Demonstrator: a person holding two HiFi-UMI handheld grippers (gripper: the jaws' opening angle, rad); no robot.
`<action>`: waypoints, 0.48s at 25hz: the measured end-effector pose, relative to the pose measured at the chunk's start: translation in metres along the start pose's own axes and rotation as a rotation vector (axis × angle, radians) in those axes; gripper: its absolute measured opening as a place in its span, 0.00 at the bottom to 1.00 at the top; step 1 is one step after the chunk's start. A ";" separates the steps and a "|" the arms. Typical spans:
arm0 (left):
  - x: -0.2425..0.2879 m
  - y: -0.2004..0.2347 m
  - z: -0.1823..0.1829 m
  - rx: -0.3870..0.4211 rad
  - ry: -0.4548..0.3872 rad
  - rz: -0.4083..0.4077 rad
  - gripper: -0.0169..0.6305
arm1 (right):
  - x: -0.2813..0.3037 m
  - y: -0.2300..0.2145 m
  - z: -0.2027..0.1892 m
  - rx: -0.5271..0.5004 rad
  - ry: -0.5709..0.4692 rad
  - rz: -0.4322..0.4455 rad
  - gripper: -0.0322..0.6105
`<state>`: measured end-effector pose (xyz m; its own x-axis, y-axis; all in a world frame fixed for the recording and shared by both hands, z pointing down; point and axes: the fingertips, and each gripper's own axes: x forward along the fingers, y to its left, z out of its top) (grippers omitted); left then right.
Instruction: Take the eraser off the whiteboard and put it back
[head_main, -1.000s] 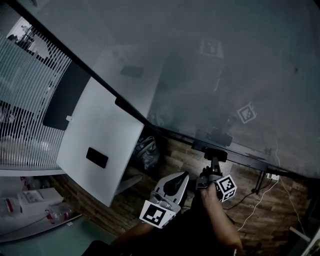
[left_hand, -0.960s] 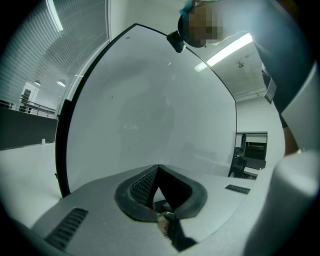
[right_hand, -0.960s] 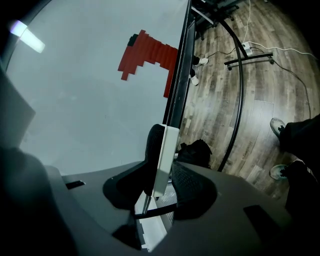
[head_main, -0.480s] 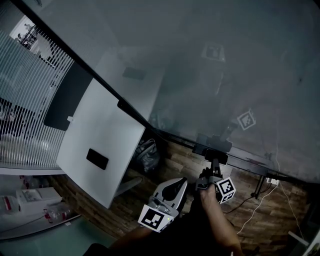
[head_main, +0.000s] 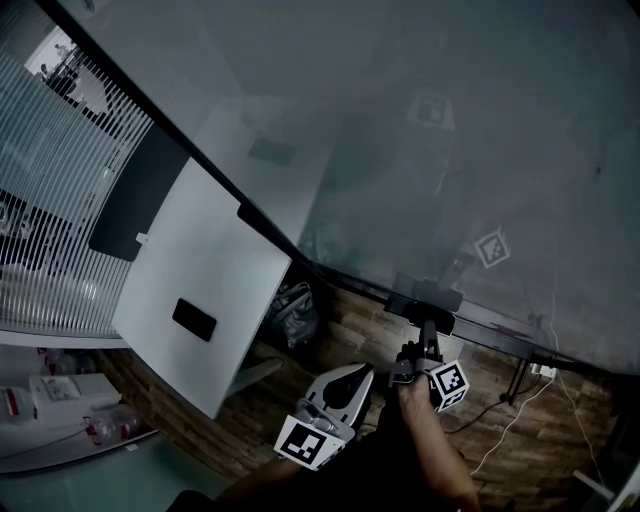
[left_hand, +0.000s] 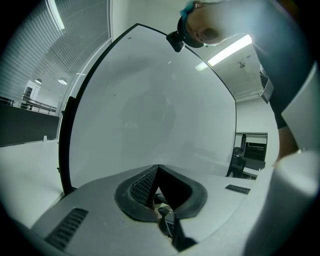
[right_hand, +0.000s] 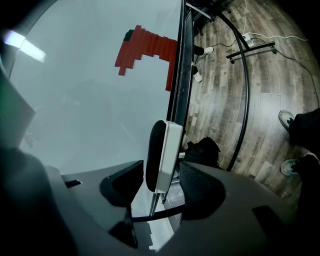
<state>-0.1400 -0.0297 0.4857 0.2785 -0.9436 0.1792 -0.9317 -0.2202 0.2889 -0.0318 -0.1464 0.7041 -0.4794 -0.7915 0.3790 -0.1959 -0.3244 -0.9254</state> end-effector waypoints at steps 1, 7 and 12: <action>0.000 -0.001 0.000 0.000 -0.002 -0.002 0.03 | -0.001 0.001 -0.001 -0.001 0.006 0.001 0.38; 0.002 -0.007 -0.001 -0.001 -0.009 -0.020 0.03 | -0.009 0.005 -0.010 -0.017 0.046 0.011 0.40; 0.004 -0.009 -0.002 -0.003 -0.018 -0.027 0.03 | -0.023 0.012 -0.018 -0.032 0.086 0.024 0.40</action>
<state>-0.1301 -0.0315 0.4855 0.2998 -0.9414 0.1547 -0.9231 -0.2453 0.2961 -0.0378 -0.1225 0.6845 -0.5559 -0.7508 0.3567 -0.2102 -0.2882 -0.9342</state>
